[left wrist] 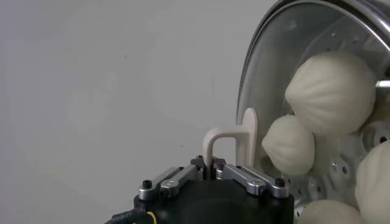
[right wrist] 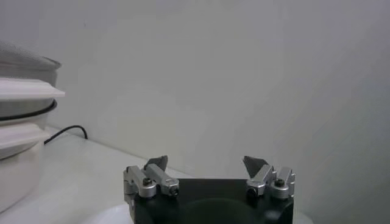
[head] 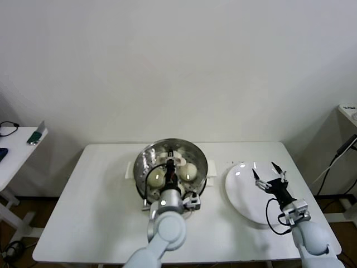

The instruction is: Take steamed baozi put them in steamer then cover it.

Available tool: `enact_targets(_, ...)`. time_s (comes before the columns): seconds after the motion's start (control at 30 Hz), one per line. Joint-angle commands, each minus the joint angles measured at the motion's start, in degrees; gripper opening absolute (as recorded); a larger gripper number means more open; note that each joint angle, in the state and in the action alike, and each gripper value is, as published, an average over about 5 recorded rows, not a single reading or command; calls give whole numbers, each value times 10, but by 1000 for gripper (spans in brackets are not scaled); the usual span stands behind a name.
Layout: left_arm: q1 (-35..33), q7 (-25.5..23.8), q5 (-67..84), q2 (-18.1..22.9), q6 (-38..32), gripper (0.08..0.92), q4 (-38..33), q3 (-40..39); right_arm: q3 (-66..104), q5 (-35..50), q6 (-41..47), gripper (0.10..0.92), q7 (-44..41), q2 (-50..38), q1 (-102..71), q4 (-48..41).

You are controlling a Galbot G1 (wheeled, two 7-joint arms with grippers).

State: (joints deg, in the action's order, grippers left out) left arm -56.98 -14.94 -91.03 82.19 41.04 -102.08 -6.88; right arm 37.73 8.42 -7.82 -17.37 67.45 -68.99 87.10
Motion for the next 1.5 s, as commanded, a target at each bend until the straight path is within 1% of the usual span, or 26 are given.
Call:
enact_targets(0.03, -5, -1, 3, 1, -17, 149, 4, 3, 3, 0, 0, 823, -3, -1, -1, 1)
enact_targets(0.17, -4, -4, 24, -1, -11, 152, -3, 3, 4, 0, 1, 823, -4, -2, -1, 1)
enact_targets(0.27, -1, -7, 40, -9, -6, 195, -19, 1, 4, 0, 7, 823, -4, -3, 0, 2)
enact_targets(0.5, -7, -15, 97, -38, 8, 396, -90, 2, 1, -1, 54, 823, 7, -8, -3, 15)
enact_targets(0.7, -51, -7, 148, -78, 4, 569, -160, 19, -1, -12, 86, 823, 14, -13, 2, 14)
enact_targets(0.8, -74, 16, 191, -97, -4, 656, -193, 31, -4, -18, 85, 823, 13, -14, 8, 12)
enact_targets(0.93, -101, 67, 260, -127, -26, 765, -228, 51, -8, -2, 91, 823, 16, -14, 13, 20)
enact_targets(1.03, -122, 115, 325, -147, -69, 812, -246, 82, -13, 8, 95, 823, 18, -17, 16, 24)
enact_targets(1.13, -151, 170, 410, -164, -139, 821, -252, 126, -18, 12, 98, 823, 21, -23, 20, 26)
enact_targets(1.23, -192, 201, 478, -174, -210, 822, -254, 172, -21, 12, 101, 823, 22, -26, 22, 26)
enact_targets(1.37, -258, 217, 552, -165, -304, 823, -254, 229, -22, 12, 99, 823, 23, -27, 21, 27)
enact_targets(1.5, -299, 257, 632, -142, -380, 823, -254, 287, -21, 11, 96, 823, 23, -25, 18, 35)
